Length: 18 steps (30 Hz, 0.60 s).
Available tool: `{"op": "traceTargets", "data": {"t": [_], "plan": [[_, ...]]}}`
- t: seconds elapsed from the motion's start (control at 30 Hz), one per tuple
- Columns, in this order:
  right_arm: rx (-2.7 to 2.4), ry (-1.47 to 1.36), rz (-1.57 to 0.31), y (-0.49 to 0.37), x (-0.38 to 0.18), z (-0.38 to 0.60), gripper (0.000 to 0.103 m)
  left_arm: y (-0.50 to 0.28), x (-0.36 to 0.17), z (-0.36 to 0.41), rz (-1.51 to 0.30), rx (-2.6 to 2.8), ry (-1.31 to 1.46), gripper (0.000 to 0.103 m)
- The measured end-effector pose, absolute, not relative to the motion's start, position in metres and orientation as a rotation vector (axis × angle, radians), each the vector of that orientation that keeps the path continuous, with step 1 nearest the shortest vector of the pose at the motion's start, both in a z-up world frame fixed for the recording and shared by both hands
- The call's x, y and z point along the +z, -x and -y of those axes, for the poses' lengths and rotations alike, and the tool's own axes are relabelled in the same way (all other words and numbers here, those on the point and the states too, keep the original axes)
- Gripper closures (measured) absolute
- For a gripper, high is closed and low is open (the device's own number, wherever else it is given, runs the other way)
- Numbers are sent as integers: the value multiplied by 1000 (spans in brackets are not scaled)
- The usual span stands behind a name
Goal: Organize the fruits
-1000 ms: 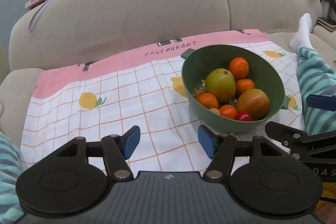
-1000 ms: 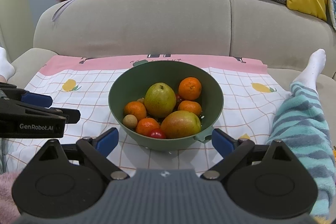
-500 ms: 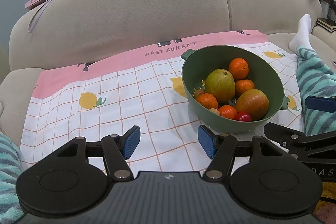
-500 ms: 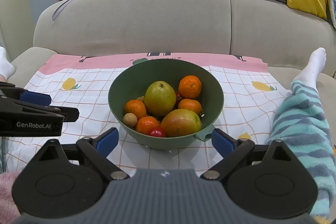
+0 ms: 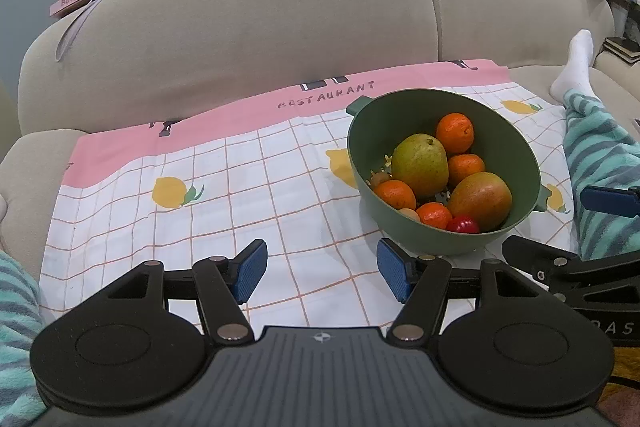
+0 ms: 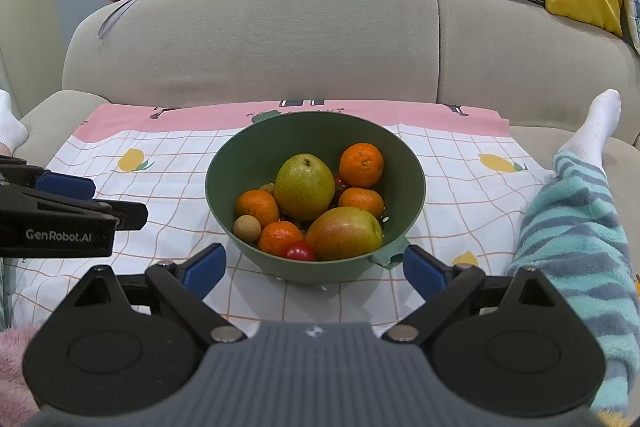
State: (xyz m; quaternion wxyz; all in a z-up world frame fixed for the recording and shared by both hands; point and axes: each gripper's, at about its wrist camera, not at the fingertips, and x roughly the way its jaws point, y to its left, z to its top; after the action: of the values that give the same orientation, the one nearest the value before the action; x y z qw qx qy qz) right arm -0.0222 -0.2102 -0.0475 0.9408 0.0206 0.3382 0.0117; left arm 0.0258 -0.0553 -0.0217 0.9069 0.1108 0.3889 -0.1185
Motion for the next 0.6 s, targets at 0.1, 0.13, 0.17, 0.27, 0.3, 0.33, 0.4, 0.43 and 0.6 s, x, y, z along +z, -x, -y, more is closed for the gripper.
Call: {"op": "traceTargets", "data": {"t": [0.1,0.13,0.17,0.27,0.3,0.33,0.4,0.43,0.6], "plan": [[23,-43,-692,22,-47,210,11,-26,-21,55,-802,-246,-227,29],[23,-44,-692,22,-48,211,11,-26,-21,55,-801,-246,-227,29],[22,-45,-693,22,-49,211,11,-26,-22,55,-801,-246,-226,29],[21,-48,-696,23,-50,211,11,-26,-22,55,-802,-245,-226,29],[20,-49,-697,23,-50,211,11,-26,-22,55,-802,-245,-227,29],[20,-50,-698,22,-50,211,11,-26,-22,55,-802,-244,-227,29],[19,-51,-700,23,-50,211,11,-26,-22,55,-802,-239,-229,29],[18,-52,-701,22,-49,211,11,-26,-22,55,-801,-237,-229,29],[18,-50,-704,21,-50,211,11,-25,-21,56,-797,-242,-231,29]]}}
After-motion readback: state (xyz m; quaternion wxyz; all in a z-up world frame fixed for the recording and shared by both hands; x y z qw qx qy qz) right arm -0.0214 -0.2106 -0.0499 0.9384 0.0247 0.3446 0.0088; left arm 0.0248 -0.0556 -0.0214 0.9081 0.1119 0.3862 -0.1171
